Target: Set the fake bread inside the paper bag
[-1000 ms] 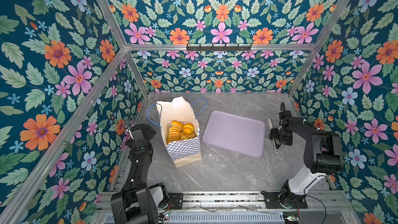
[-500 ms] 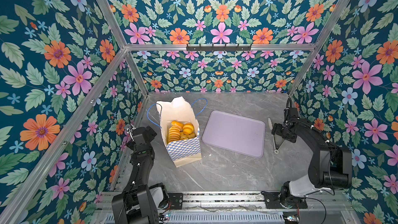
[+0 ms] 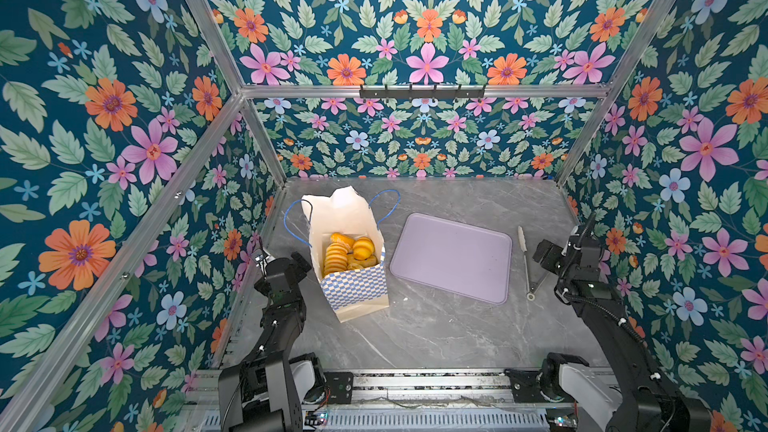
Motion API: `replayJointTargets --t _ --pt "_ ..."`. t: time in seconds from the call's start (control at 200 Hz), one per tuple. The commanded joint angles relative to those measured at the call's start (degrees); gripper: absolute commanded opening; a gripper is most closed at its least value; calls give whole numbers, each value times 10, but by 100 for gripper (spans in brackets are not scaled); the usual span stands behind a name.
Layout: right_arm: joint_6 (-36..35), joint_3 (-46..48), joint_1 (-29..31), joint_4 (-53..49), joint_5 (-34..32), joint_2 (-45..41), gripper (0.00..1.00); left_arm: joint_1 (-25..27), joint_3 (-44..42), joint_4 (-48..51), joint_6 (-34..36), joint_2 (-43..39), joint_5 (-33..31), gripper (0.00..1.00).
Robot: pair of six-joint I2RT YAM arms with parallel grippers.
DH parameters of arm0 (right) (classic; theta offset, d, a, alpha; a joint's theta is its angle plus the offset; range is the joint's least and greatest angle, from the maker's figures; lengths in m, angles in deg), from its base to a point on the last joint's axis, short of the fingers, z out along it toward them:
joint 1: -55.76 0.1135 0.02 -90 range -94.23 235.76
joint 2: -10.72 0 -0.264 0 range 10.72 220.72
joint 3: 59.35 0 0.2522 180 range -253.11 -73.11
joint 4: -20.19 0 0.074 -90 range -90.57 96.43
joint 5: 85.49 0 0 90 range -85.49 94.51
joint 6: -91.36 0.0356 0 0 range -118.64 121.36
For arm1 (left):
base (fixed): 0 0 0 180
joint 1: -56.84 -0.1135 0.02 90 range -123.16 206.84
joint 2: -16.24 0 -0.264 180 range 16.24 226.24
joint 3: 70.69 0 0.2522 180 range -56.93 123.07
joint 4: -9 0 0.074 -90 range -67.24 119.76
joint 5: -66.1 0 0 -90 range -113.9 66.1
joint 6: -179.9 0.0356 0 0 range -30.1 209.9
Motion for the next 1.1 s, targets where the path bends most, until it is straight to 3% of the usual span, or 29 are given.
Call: replayJointTargets --t 0.0,0.205,0.575,0.685,0.78,0.855,0.915,1.095 --pt "-13 21 0 111 -2 3 99 23 -6 -82 27 16 -35 100" --pt "-78 86 13 243 -35 46 99 89 -15 -198 66 105 -80 100" --pt "-90 147 36 482 -46 208 99 95 -16 -341 112 193 -82 100" --pt "-118 156 59 549 -40 256 99 96 -46 -452 120 229 -95 100" --pt "-148 158 76 609 -30 300 99 105 -37 -424 122 225 -106 100" --pt "-144 145 78 554 -27 285 99 110 -51 -469 134 235 -103 100" --pt "-148 151 78 590 -28 297 99 112 -57 -482 138 237 -100 100" --pt "-145 146 77 562 -23 289 99 113 -57 -493 150 245 -67 100"
